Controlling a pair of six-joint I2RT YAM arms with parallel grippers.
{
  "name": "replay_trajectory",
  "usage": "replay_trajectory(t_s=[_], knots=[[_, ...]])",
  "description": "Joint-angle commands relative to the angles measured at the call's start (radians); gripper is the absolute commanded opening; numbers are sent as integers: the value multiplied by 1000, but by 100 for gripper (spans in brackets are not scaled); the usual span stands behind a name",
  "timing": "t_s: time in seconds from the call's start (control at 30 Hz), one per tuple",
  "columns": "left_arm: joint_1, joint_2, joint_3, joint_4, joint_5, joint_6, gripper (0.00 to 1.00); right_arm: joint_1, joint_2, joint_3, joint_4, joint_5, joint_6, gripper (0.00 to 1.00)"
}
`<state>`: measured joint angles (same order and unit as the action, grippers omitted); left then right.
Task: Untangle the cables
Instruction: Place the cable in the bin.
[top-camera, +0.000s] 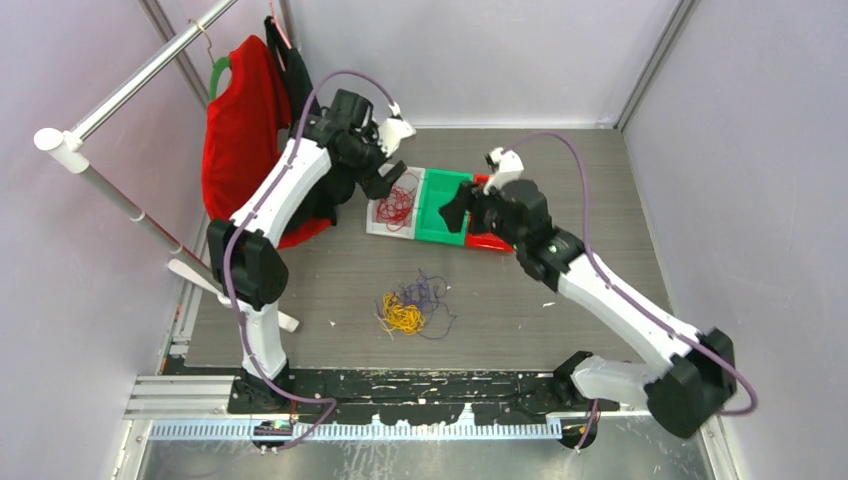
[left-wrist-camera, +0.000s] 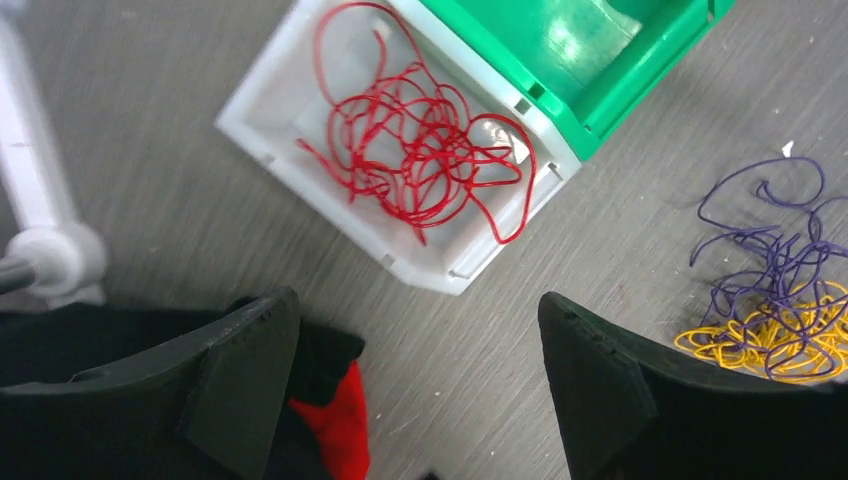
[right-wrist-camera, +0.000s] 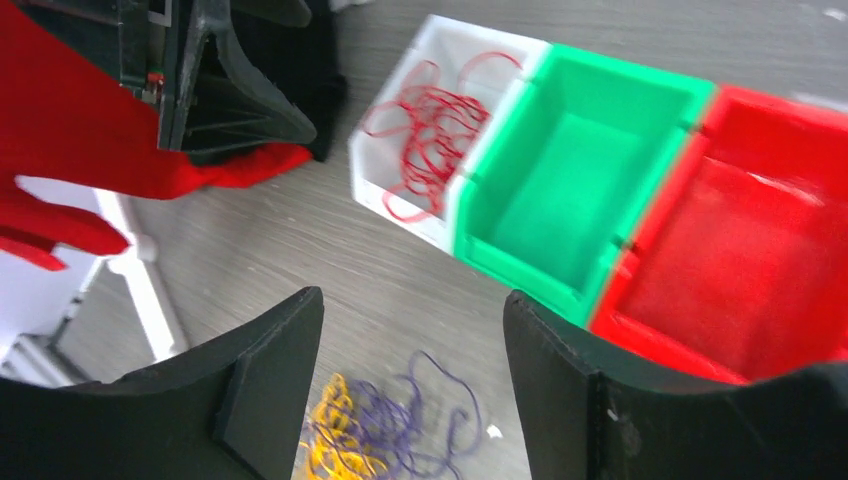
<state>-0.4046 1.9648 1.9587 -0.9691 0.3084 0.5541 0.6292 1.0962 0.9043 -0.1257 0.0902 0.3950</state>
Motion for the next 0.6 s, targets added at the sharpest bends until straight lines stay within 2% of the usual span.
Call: replay_trajectory(t_s=[0.0, 0.17, 0.27, 0.37, 0.5, 0.57], knots=[[9, -159, 127, -78, -102, -205, 88, -41, 213, 174, 133, -315, -1, 69], [36, -284, 71, -131, -57, -352, 88, -65, 569, 414, 174, -426, -9, 64], [36, -346, 6, -135, -54, -386, 89, -72, 774, 615, 105, -544, -12, 56], [37, -380, -3, -158, -73, -392, 91, -73, 887, 692, 164, -627, 46, 50], [38, -427, -31, -173, -41, -403, 91, -73, 989, 768, 126, -514, 27, 36], [38, -442, -51, -181, -11, -405, 91, -72, 1054, 827, 70, -449, 10, 24]])
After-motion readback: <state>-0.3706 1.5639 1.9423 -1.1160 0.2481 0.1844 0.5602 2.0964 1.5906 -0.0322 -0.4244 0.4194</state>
